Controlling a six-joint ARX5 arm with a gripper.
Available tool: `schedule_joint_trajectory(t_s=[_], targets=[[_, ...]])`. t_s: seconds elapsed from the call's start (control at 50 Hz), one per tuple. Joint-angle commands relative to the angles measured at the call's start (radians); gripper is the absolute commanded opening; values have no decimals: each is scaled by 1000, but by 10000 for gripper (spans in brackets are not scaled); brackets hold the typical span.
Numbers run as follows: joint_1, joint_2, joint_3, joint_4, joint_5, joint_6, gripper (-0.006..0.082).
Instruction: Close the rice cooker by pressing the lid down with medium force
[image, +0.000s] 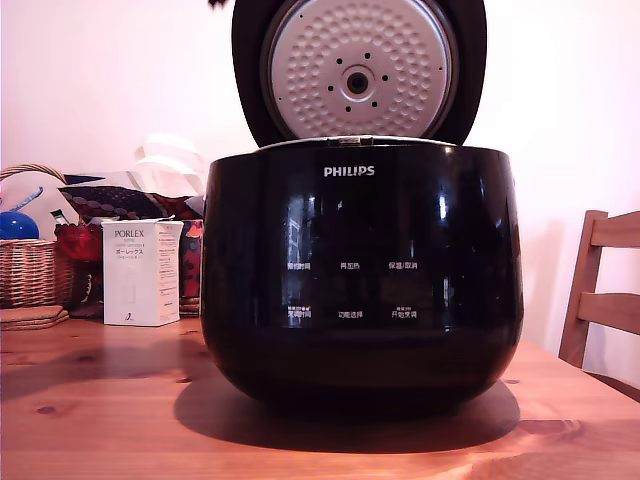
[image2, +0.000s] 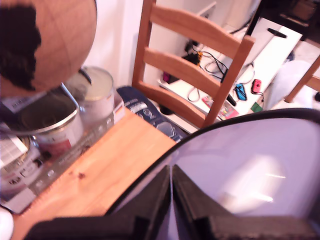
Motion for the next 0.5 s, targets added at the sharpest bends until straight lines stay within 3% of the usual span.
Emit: schedule_joint_trajectory(t_s=[0.0,0.24,0.48], targets=[[-9,-53,-78,42,-4,-3,-22],[-9,-189,-328,250,-5,-62,-22],[-8,-197,-370,325,-10,-79,-22]])
